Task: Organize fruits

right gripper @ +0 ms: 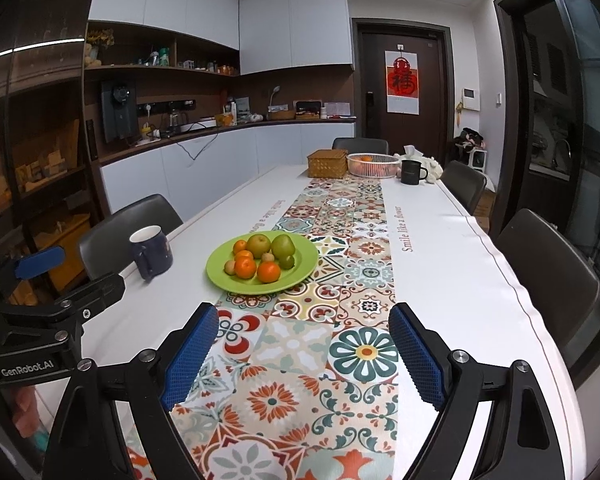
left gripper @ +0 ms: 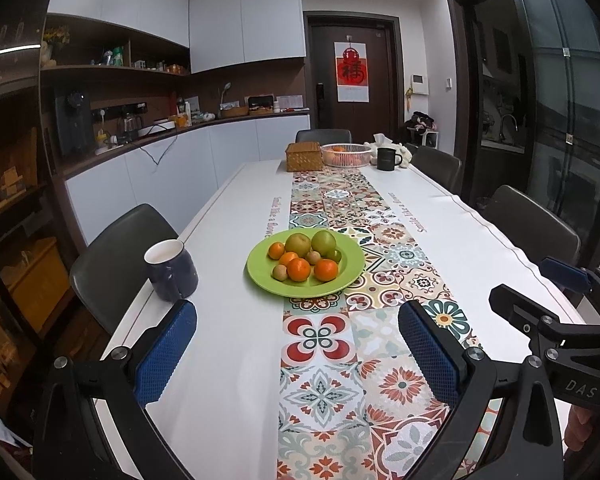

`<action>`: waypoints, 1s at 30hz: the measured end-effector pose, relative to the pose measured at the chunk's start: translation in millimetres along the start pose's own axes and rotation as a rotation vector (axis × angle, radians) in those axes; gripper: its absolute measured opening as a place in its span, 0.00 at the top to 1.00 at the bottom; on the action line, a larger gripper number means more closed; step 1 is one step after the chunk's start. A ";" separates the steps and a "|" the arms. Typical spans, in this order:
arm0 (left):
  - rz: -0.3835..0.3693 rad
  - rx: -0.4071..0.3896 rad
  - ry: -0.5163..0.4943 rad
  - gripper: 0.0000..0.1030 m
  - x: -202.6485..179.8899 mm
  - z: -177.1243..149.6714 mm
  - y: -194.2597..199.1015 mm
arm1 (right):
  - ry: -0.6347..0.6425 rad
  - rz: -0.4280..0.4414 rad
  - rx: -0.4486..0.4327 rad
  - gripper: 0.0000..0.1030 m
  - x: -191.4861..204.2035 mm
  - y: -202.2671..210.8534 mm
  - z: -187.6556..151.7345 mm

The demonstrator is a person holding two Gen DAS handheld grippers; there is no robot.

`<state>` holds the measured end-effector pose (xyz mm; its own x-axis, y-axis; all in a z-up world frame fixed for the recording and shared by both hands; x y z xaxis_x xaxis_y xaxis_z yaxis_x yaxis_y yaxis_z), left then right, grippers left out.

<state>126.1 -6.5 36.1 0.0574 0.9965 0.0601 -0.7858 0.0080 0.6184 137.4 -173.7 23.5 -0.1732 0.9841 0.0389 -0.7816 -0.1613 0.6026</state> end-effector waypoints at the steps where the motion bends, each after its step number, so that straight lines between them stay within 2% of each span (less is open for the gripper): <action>1: 0.000 0.002 0.001 0.00 -0.2 -0.1 0.0 | -0.001 -0.001 0.000 0.15 0.0 0.7 0.2; 30: 0.021 0.013 0.007 0.00 4.3 -3.7 -3.4 | -0.001 0.005 0.016 0.15 2.3 -2.7 1.3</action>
<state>126.7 -1.9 31.3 0.0369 0.9970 0.0677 -0.7789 -0.0138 0.6270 139.9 -170.9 23.1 -0.1763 0.9834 0.0422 -0.7714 -0.1646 0.6147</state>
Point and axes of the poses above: each gripper's, at about its wrist camera, not at the fingertips, and y roughly against the way its jaws point, x to its left, z to its top, the point moved 10 cm from there along -y, roughly the way its jaws point, and after that the axes turned 9 degrees about x, right-handed, at the moved point
